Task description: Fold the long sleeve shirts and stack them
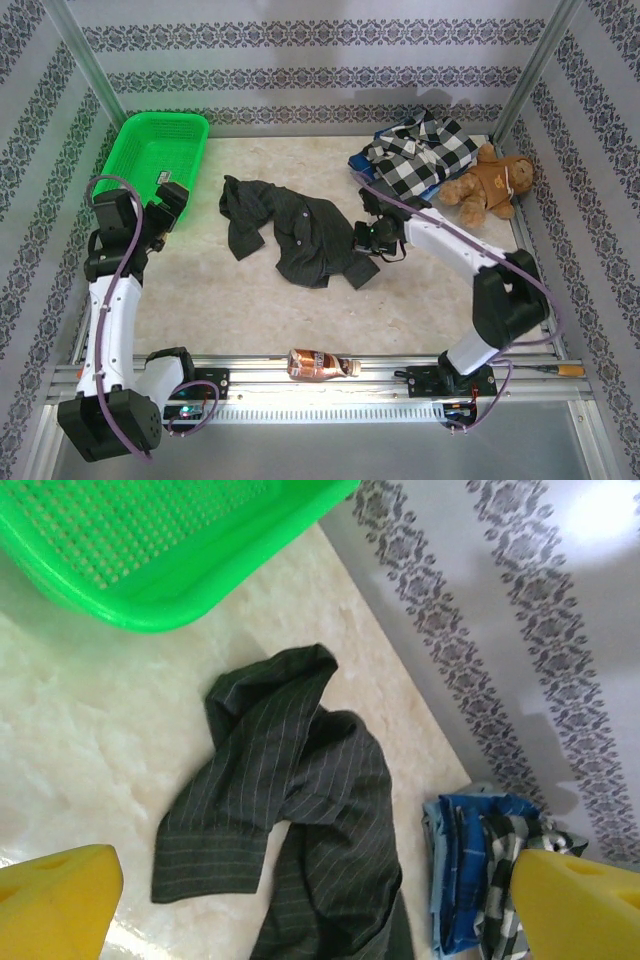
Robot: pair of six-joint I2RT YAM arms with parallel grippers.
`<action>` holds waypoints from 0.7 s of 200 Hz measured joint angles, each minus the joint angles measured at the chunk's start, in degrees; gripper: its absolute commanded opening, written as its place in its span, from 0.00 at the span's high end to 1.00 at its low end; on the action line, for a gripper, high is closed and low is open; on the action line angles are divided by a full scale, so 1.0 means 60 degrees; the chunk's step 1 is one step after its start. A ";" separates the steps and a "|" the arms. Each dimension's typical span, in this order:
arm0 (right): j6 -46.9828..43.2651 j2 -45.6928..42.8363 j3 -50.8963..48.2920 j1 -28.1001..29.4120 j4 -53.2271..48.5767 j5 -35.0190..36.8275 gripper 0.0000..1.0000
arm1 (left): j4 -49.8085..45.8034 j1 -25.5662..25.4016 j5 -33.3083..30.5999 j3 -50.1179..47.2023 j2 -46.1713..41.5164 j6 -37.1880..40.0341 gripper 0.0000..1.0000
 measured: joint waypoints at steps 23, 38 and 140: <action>0.0076 -0.0758 0.0667 0.0018 0.0011 -0.0455 1.00 | 0.0069 -0.0510 0.0084 -0.0007 0.0277 0.0102 0.00; 0.0106 -0.1064 0.1381 0.0084 0.0047 -0.0838 1.00 | 0.0226 -0.1133 0.0186 -0.0007 0.0539 0.0135 0.00; 0.0426 -0.0670 0.5767 0.1377 0.1308 -0.2852 1.00 | 0.3144 -0.3876 0.2455 0.0160 0.2124 -0.2488 0.00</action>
